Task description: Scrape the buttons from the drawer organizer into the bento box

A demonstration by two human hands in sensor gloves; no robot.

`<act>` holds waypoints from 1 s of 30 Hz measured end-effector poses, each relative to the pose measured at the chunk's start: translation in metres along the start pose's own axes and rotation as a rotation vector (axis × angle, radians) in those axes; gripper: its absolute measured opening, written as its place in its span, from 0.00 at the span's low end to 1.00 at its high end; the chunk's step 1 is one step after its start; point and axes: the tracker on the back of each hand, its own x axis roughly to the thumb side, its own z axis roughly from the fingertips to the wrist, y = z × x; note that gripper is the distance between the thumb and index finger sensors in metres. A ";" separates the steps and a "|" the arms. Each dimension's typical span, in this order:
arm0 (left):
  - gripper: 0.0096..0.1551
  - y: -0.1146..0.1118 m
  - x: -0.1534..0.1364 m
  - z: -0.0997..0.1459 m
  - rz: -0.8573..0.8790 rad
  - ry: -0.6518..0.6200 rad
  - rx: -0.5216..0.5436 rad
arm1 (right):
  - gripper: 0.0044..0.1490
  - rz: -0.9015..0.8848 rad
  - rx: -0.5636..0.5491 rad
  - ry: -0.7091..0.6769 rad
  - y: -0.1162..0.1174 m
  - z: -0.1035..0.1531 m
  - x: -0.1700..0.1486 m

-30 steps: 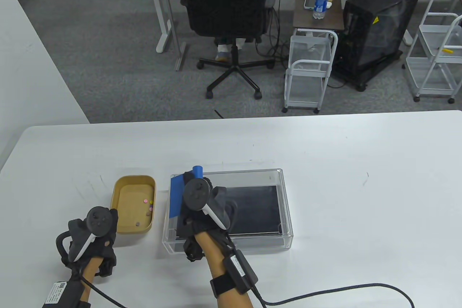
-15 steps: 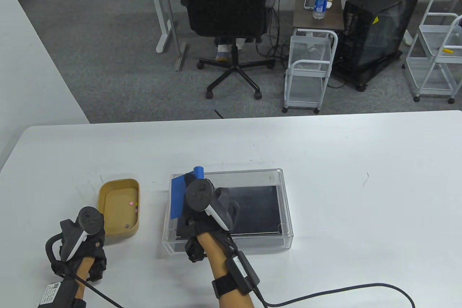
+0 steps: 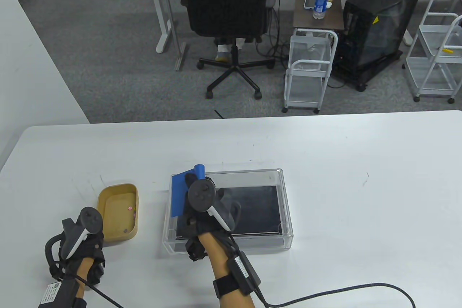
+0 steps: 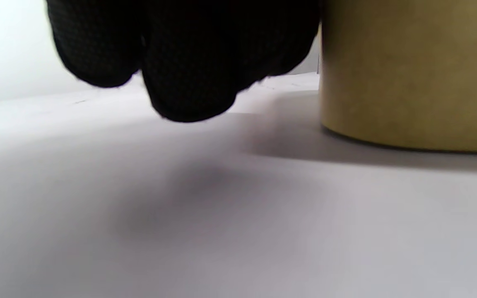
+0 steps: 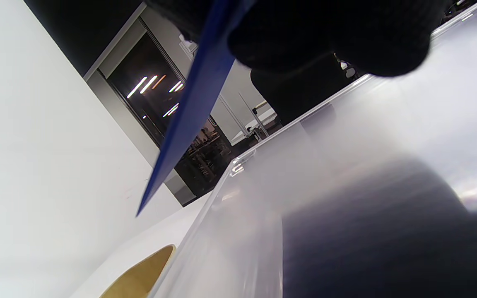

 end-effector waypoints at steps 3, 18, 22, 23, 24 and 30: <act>0.32 0.005 0.004 0.003 -0.045 -0.028 0.038 | 0.31 -0.015 -0.013 0.000 -0.004 0.000 -0.002; 0.37 0.046 0.058 0.063 -0.011 -0.387 0.335 | 0.31 -0.036 -0.119 0.050 -0.058 0.000 -0.037; 0.36 0.050 0.080 0.087 -0.028 -0.540 0.395 | 0.32 0.030 -0.157 0.057 -0.078 0.008 -0.059; 0.36 0.051 0.085 0.093 -0.036 -0.596 0.399 | 0.32 0.042 -0.167 0.063 -0.084 0.012 -0.067; 0.36 0.052 0.088 0.099 -0.032 -0.611 0.425 | 0.33 0.050 -0.177 0.072 -0.089 0.016 -0.075; 0.35 0.054 0.101 0.132 -0.023 -0.828 0.499 | 0.34 0.111 -0.237 0.110 -0.118 0.041 -0.119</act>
